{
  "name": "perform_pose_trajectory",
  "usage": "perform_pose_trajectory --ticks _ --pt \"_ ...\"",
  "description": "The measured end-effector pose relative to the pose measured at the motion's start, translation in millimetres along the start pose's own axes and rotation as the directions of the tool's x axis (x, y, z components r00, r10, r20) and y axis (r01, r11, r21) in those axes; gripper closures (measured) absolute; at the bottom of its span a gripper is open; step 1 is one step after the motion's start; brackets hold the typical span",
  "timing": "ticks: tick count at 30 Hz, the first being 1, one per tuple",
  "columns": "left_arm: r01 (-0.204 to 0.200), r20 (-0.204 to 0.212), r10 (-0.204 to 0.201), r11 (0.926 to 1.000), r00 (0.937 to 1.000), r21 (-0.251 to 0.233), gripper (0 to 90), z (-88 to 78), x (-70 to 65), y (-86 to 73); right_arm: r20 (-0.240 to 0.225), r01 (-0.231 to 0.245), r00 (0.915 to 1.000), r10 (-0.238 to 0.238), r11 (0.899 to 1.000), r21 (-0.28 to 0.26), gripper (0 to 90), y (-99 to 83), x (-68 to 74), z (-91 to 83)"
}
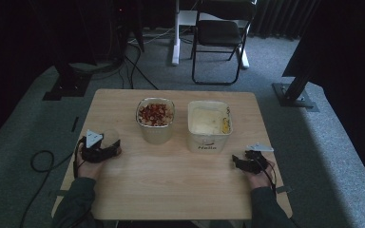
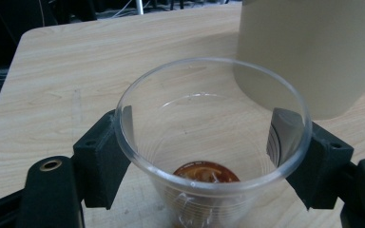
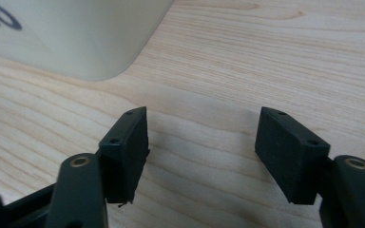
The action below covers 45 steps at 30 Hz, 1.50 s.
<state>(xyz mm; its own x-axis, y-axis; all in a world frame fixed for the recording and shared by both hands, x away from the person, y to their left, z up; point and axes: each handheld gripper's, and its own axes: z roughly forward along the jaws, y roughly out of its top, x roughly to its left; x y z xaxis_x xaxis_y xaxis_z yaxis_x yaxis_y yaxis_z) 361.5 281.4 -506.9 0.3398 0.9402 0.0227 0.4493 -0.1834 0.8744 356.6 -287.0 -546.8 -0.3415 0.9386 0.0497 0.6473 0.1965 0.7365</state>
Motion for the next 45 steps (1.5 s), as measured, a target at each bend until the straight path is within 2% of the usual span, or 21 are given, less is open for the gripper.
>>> perform_pose_trajectory --ticks 2,8,9,15,17,24,31,36,39,45 --pt "-0.004 -0.009 0.004 1.0 1.0 0.002 25.8 1.0 0.0 4.0 0.022 0.032 0.9992 -0.032 0.999 0.002 33.0 -0.7 4.0 1.1" --pt "-0.029 -0.021 0.028 0.9995 0.9994 -0.016 28.2 1.5 -0.2 22.6 0.013 0.045 0.9989 -0.045 0.999 -0.009 31.1 -1.4 9.0 2.6" --pt "-0.029 -0.021 0.028 0.9995 0.9994 -0.016 28.2 1.5 -0.2 22.6 0.013 0.045 0.9989 -0.045 0.999 -0.009 31.1 -1.4 9.0 2.6" --pt "-0.07 -0.037 0.068 0.9963 0.997 -0.049 28.5 3.0 -1.8 53.9 0.019 0.041 0.999 -0.041 0.999 -0.003 26.0 -2.2 12.8 2.4" --pt "-0.078 -0.044 0.075 0.9945 0.9962 -0.069 28.5 4.8 -0.8 63.8 0.019 0.039 0.9991 -0.039 0.999 0.0 24.7 -2.5 13.6 2.2" --pt "-0.101 -0.068 0.095 0.9909 0.9931 -0.089 28.5 14.0 3.1 89.7 0.022 0.035 0.9991 -0.035 0.999 0.002 23.5 -2.4 13.2 2.5" --pt "-0.111 -0.082 0.103 0.989 0.9913 -0.098 28.5 23.3 6.0 112.1 0.022 0.035 0.9991 -0.035 0.999 0.002 23.6 -2.4 13.2 2.5" --pt "-0.126 -0.09 0.117 0.9873 0.9891 -0.097 28.5 26.7 5.4 122.2 0.022 0.035 0.9991 -0.035 0.999 0.002 23.5 -2.4 13.2 2.5" --pt "-0.139 -0.101 0.13 0.9857 0.9865 -0.095 28.5 29.1 4.6 129.6 0.022 0.035 0.9991 -0.035 0.999 0.002 23.5 -2.4 13.2 2.5" --pt "-0.19 -0.116 0.18 0.978 0.9768 -0.086 28.5 33.8 -4.1 148.8 0.022 0.035 0.9991 -0.035 0.999 0.002 23.5 -2.4 13.2 2.5"
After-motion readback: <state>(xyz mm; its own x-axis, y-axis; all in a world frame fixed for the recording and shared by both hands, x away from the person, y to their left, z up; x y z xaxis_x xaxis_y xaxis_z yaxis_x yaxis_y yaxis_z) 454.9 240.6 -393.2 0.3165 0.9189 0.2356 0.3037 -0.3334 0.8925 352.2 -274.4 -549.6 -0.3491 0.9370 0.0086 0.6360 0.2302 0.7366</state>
